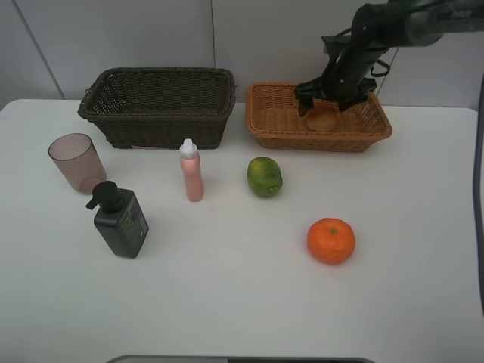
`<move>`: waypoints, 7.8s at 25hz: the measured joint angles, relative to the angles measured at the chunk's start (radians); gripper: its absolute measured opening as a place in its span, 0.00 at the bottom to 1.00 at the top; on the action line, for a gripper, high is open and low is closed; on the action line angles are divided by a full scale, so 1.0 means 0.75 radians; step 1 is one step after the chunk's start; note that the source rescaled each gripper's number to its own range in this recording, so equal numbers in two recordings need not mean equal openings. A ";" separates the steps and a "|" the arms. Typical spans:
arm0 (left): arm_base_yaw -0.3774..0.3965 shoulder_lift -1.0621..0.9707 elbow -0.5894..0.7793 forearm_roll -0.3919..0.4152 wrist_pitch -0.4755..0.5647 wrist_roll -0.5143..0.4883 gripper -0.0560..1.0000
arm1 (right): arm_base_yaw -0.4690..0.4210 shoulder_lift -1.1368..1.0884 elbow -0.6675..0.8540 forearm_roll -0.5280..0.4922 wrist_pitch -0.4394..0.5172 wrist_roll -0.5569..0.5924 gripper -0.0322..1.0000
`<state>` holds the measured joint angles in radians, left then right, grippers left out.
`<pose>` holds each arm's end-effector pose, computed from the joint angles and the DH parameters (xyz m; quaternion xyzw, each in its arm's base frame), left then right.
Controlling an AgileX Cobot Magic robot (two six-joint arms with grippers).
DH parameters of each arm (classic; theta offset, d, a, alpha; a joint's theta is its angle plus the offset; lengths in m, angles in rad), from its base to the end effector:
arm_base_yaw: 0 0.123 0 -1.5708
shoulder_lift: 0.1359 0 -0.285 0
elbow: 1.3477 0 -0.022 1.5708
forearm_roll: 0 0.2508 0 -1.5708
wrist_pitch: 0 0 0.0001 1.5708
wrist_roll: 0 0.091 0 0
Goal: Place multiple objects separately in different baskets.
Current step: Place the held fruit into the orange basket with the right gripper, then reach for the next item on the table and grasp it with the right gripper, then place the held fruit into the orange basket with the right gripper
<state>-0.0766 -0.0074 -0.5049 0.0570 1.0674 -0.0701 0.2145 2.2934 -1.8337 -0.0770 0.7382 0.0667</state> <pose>-0.0065 0.0051 0.2782 0.0014 0.8514 -0.0100 0.5244 0.4873 0.1013 0.1571 -0.0936 0.9687 0.0005 0.2300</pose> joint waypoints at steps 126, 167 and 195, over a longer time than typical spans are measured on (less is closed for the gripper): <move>0.000 0.000 0.000 0.000 0.000 0.001 0.96 | 0.514 -0.437 0.651 -0.087 0.151 0.334 0.05; 0.000 0.000 0.000 0.000 0.000 0.001 0.96 | 0.201 0.016 -0.159 0.003 0.196 0.309 0.05; 0.000 0.000 0.000 0.000 0.000 0.001 0.96 | 0.216 0.060 -0.161 -0.031 0.047 0.309 0.98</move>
<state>-0.0766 -0.0074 -0.5049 0.0570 1.0674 -0.0693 0.3766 2.3383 -1.9544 -0.1000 0.7733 0.2982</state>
